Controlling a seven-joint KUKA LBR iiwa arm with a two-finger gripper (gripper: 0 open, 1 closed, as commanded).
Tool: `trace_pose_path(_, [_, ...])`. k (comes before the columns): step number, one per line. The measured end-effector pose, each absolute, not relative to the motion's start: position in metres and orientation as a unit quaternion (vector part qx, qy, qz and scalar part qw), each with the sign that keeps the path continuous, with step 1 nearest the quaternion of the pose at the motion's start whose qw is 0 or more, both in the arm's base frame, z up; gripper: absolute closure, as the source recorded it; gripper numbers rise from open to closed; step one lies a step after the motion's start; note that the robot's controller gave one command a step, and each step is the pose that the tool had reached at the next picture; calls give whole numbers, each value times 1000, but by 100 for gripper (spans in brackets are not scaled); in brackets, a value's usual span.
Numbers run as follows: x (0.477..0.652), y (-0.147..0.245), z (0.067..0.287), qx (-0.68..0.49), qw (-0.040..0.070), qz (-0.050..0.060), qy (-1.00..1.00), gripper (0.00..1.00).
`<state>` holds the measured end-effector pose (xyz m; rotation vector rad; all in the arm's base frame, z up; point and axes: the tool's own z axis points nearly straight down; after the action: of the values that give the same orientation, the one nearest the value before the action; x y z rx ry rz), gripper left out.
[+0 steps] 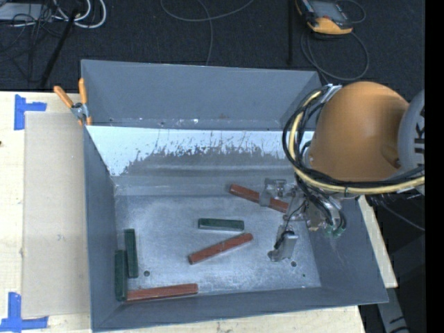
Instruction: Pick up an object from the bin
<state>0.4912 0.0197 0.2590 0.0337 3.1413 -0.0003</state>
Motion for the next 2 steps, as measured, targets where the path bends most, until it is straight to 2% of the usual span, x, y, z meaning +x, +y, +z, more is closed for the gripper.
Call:
trace_pose_path(1, [516, 100, 161, 144, -3, 0, 990, 0])
trace_pose_path(2, [541, 92, 70, 161, -3, -1, 987, 0])
